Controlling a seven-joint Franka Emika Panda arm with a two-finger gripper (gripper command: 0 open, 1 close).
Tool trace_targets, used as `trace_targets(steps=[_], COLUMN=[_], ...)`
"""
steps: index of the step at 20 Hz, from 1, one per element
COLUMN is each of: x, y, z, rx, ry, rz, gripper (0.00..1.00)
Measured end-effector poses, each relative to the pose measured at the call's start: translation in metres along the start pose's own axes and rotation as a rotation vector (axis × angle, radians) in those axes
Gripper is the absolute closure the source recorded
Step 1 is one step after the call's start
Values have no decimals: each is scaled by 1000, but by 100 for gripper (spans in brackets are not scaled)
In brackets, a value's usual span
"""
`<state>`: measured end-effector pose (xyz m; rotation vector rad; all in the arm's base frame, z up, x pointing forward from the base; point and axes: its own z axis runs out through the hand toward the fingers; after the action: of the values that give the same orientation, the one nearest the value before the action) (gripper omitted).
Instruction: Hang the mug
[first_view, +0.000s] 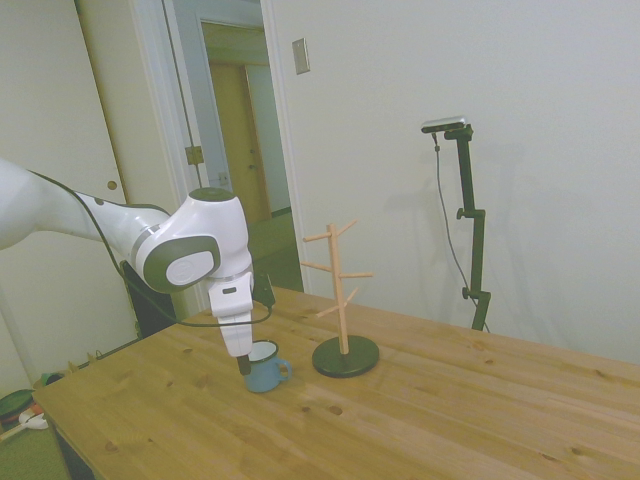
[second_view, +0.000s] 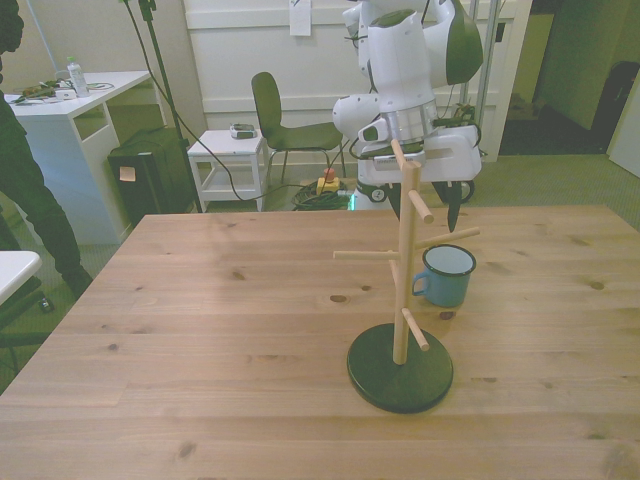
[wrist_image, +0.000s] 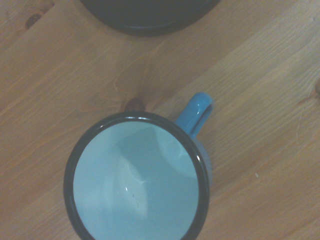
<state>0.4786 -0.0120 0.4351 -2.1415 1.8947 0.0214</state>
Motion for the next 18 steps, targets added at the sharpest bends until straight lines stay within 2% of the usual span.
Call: trace_targets(steps=[9,18], x=[6,-5], y=[-9,-23], z=[28,53], rx=[-25,-33], ry=[-4,-2], rz=[35,40], gripper=[0,0])
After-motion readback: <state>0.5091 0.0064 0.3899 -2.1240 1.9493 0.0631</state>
